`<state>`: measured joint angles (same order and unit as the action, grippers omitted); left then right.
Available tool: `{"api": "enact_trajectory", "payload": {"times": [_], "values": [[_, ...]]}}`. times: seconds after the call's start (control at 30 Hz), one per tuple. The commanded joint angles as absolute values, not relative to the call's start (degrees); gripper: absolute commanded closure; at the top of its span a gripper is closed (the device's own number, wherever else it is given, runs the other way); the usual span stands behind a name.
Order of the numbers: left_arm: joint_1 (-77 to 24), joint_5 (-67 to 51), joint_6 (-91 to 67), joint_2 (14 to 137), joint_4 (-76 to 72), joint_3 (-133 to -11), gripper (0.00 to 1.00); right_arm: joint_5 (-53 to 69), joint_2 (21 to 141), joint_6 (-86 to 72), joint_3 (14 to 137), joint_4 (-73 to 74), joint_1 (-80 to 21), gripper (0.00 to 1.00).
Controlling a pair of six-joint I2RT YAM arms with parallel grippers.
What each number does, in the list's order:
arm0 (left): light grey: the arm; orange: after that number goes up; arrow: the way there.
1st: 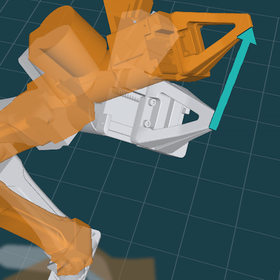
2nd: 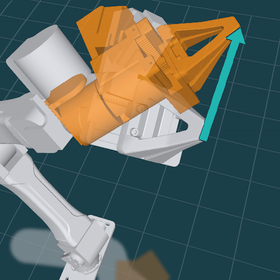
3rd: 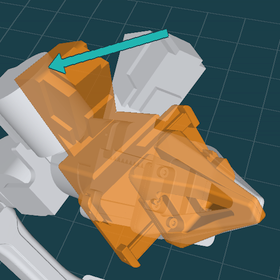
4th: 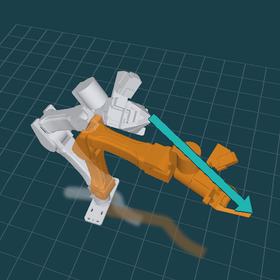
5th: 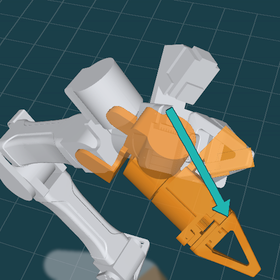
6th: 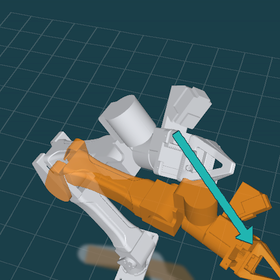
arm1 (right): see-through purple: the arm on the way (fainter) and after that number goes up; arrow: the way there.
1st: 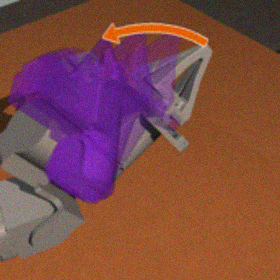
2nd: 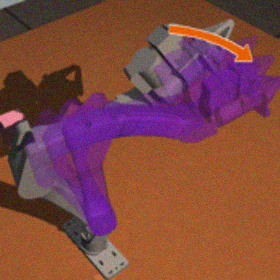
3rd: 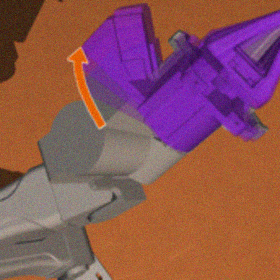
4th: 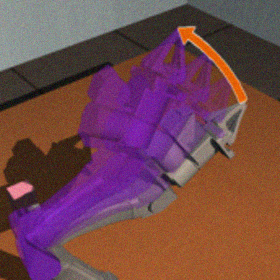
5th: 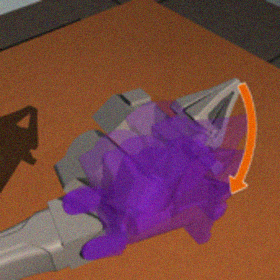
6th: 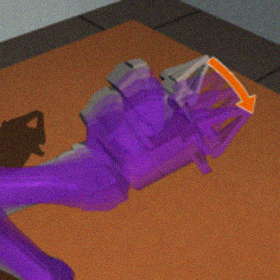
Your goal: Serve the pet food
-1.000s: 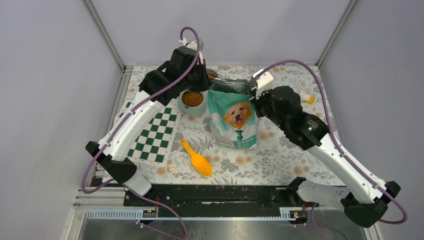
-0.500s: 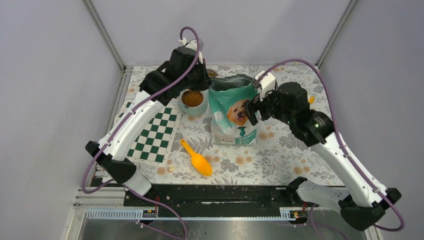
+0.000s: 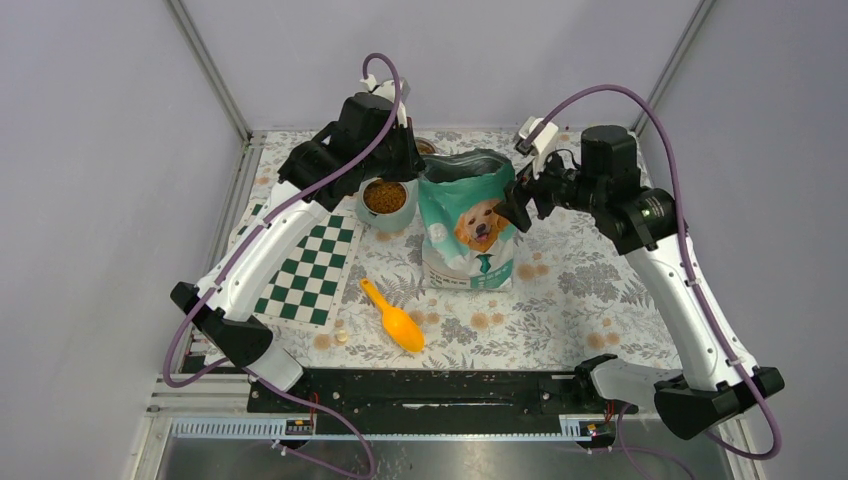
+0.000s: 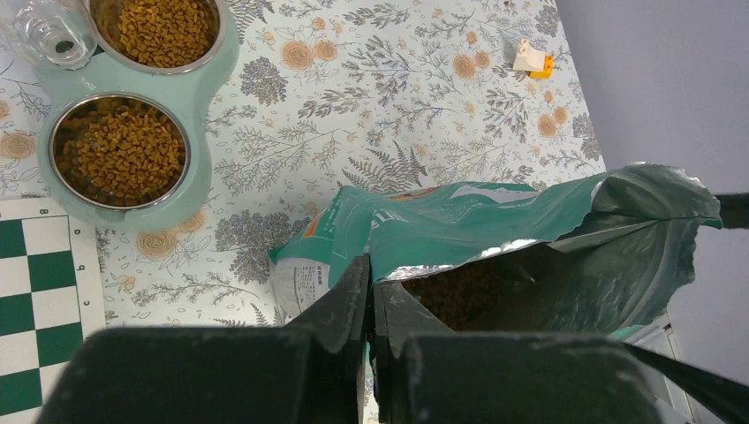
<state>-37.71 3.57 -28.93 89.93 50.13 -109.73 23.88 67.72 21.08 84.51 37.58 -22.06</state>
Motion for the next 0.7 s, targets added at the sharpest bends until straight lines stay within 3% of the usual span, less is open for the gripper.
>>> {"api": "enact_trajectory", "payload": {"times": [0.0, 0.23, 0.47, 0.67], "values": [[-36.4, 4.5, -28.2, 87.1, 44.2, -113.2, 1.0, 38.1, 70.7, 30.9, 89.1, 44.1, -21.7, 0.15], [-36.5, 3.8, -27.2, 87.4, 44.3, -114.4, 1.0, 38.4, 72.2, 29.5, 86.9, 37.2, -21.7, 0.41], [-36.5, 3.0, -26.6, 86.9, 44.3, -115.1, 1.0, 30.1, 74.1, 27.1, 88.0, 32.4, -20.9, 0.32], [-36.5, 2.6, -26.6, 87.0, 44.3, -115.3, 1.0, 32.2, 76.0, 28.3, 88.6, 31.0, -20.0, 0.34]]}}
